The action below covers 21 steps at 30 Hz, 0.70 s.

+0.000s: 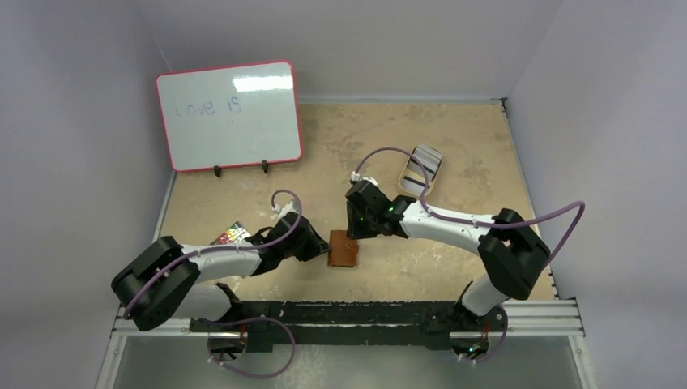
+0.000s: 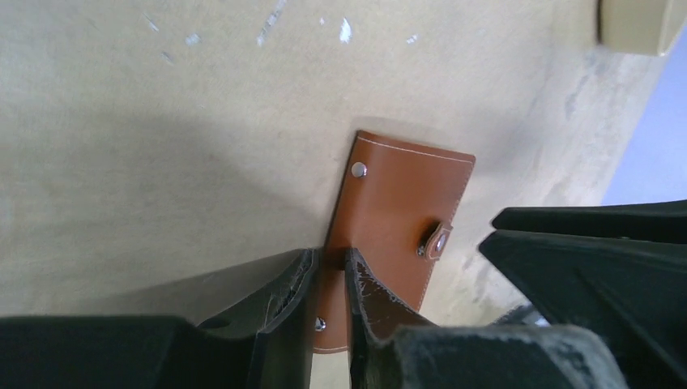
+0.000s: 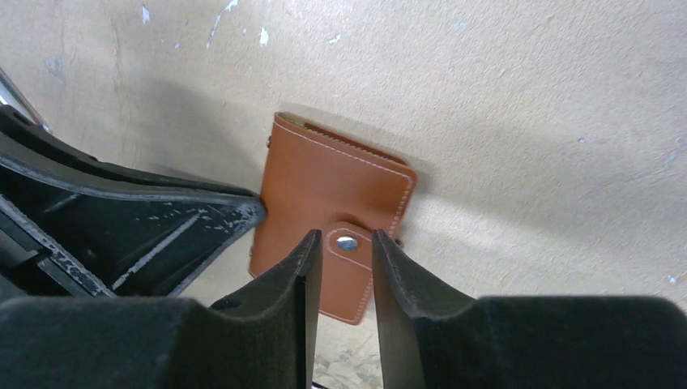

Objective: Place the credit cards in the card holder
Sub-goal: Close the card holder at the center of the board.

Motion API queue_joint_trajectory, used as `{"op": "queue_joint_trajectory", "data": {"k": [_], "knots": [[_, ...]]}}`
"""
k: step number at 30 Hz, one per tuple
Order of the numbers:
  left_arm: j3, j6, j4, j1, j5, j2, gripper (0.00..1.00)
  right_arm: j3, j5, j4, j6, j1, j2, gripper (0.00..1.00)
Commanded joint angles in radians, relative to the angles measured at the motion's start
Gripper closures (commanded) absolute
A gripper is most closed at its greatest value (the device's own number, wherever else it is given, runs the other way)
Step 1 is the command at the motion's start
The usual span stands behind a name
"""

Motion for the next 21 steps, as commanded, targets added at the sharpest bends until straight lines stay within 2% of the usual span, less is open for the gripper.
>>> {"op": "queue_joint_trajectory", "data": {"k": [1, 3, 6, 13, 21], "knots": [[-0.059, -0.094, 0.23, -0.034, 0.077, 0.031, 0.82, 0.055, 0.046, -0.04, 0.039, 0.04, 0.035, 0.67], [-0.078, -0.124, 0.306, -0.049, 0.094, 0.036, 0.83, 0.075, 0.075, -0.065, 0.049, 0.062, 0.058, 0.66], [-0.081, -0.138, 0.32, -0.052, 0.108, 0.032, 0.84, 0.111, 0.131, -0.119, 0.06, 0.085, 0.089, 0.66], [-0.096, -0.129, 0.237, -0.052, 0.042, -0.055, 0.84, 0.166, 0.214, -0.218, 0.079, 0.114, 0.125, 0.65], [-0.081, -0.104, 0.178, -0.052, 0.019, -0.072, 0.83, 0.182, 0.215, -0.241, 0.076, 0.12, 0.157, 0.64]]}}
